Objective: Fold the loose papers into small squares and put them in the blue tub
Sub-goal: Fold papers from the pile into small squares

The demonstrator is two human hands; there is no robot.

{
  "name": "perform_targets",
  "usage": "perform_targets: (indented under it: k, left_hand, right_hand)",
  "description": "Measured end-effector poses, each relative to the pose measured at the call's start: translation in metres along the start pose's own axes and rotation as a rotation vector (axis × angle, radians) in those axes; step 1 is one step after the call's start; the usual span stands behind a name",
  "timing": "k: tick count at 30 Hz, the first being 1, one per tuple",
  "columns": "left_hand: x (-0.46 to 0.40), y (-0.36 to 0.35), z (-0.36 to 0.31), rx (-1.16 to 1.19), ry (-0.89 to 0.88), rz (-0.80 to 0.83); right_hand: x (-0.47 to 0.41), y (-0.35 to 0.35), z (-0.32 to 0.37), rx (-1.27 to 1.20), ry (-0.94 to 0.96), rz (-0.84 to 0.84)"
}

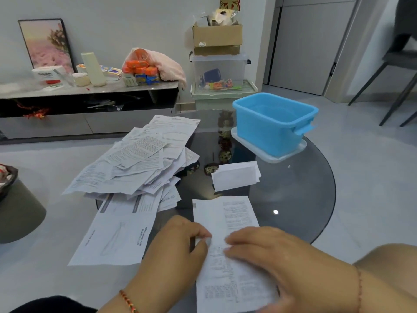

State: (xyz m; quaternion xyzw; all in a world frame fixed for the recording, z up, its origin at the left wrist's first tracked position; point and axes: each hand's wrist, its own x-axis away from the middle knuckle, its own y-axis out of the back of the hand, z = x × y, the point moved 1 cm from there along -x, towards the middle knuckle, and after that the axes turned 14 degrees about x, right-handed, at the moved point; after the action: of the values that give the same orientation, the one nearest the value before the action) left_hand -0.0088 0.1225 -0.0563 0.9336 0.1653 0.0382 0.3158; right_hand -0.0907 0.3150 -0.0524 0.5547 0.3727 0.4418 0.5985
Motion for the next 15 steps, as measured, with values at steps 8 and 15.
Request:
perform_targets:
  k: [8, 15]
  left_hand:
    - [0.014, 0.012, 0.022, -0.256, -0.263, 0.433]
    - [0.011, 0.003, 0.041, -0.172, -0.462, 0.229]
  right_hand:
    - [0.012, -0.007, -0.008, 0.140, 0.080, 0.085]
    - [0.014, -0.015, -0.023, -0.205, -0.132, -0.157]
